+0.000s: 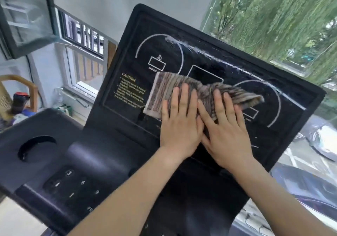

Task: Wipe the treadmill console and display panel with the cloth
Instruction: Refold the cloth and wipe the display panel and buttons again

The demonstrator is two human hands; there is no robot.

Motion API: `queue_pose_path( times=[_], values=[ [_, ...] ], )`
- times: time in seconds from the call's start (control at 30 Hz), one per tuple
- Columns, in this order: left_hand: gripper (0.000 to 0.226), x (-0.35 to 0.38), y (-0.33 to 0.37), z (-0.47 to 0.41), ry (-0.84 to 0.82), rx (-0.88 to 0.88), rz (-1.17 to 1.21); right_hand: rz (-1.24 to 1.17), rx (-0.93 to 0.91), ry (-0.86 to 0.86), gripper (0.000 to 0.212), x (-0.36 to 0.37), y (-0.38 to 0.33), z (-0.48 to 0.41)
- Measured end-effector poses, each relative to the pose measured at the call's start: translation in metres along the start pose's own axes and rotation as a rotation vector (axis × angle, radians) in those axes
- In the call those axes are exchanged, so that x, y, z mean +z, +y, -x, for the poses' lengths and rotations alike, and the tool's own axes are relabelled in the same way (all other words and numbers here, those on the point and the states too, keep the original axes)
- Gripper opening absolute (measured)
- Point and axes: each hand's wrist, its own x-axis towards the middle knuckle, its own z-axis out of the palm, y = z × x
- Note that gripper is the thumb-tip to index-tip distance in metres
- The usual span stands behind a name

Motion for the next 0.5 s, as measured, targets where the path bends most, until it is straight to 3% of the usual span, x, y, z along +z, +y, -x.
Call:
queue_pose_path(
  times=[0.2,0.3,0.5],
  values=[
    [0.064,0.024,-0.001,0.061,-0.091,0.14,-0.051,-0.054,0.065,-0.084,0.069,0.022,-0.01,0.075],
    [0.062,0.009,-0.035,0.039,-0.076,0.126,-0.045,-0.066,0.029,-0.062,0.069,0.019,-0.029,0.041],
    [0.06,-0.032,-0.13,-0.03,0.011,-0.113,-0.015,-0.028,-0.127,0.013,0.067,0.007,-0.096,-0.092]
  ],
)
